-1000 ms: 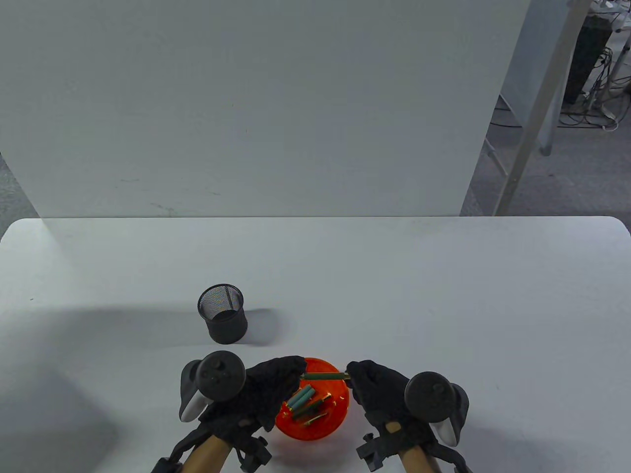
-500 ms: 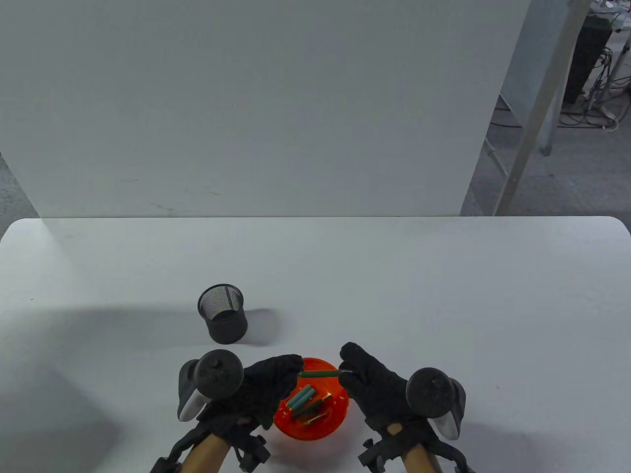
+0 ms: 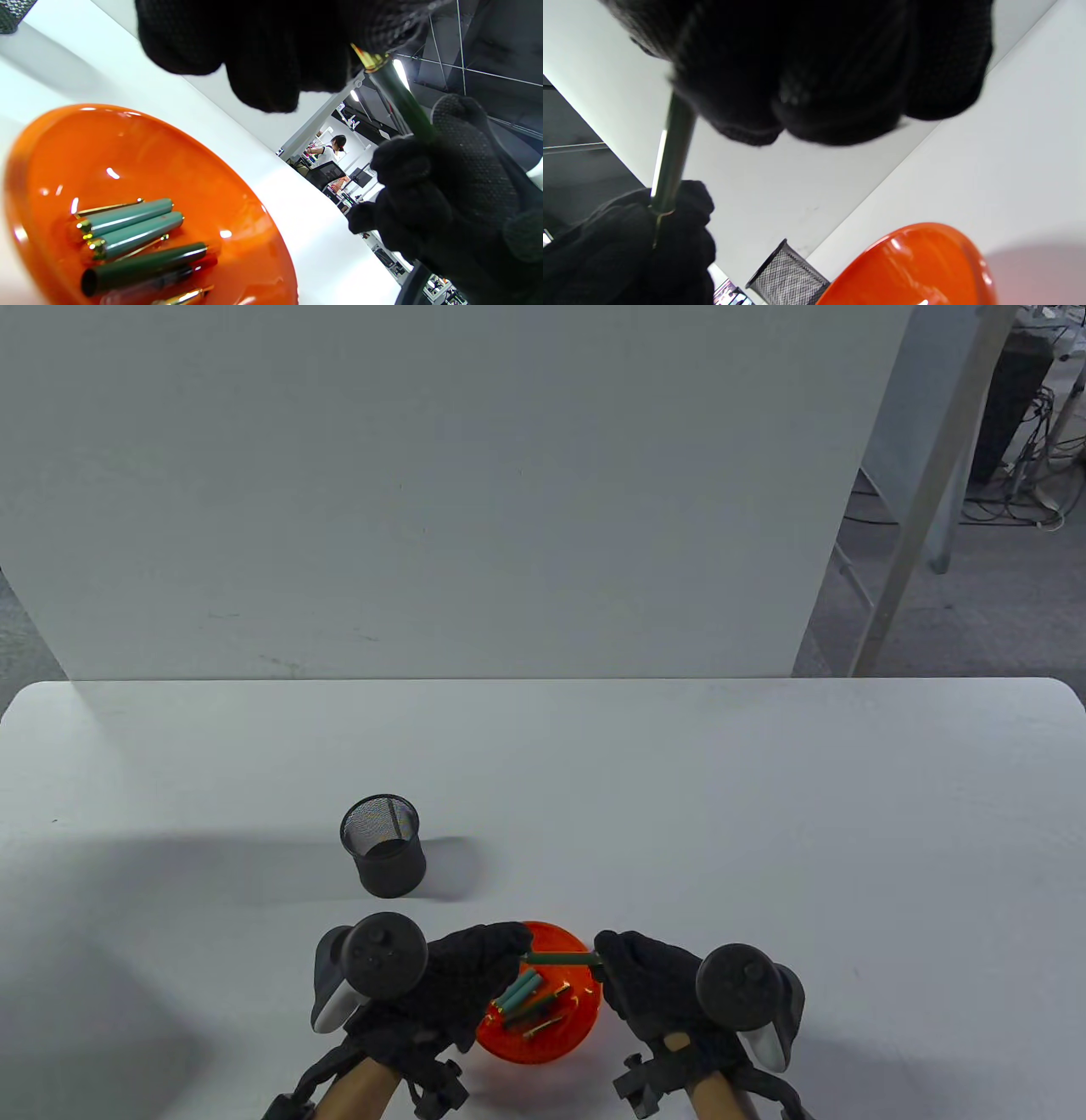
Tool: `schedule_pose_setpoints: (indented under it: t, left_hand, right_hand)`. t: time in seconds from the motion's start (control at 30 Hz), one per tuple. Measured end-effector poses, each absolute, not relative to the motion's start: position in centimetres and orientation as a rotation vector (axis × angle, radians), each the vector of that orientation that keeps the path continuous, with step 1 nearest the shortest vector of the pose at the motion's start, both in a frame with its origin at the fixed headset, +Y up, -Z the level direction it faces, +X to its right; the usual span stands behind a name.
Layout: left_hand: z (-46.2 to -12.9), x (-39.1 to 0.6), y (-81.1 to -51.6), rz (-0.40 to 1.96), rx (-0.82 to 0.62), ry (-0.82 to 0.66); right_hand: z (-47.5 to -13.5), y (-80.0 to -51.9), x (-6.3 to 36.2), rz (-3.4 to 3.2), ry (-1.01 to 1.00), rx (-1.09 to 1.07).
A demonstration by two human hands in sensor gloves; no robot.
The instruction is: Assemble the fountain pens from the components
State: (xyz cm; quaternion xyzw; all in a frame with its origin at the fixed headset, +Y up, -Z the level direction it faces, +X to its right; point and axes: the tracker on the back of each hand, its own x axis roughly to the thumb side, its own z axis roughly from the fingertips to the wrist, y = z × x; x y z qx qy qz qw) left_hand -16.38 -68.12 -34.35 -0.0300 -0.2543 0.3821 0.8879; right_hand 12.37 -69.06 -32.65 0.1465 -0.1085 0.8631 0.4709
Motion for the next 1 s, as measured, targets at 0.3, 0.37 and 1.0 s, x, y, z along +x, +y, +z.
schedule_pose_setpoints:
  t: [0.3, 0.37, 1.0]
  left_hand:
    - [-34.6, -16.7, -68.3, 0.808, -0.069, -0.502]
    - [-34.8, -16.8, -68.5, 0.811, -0.077, -0.489]
    - [-34.1, -15.8, -68.1, 0.783, -0.064, -0.543]
  right_hand:
    - [-32.8, -69.4, 12.1, 2.046, -0.145, 0.416]
    - [-32.7, -69.0, 11.7, 2.052, -0.156, 0.474]
    - [-32.7, -69.2, 12.3, 2.079, -0.2, 0.374]
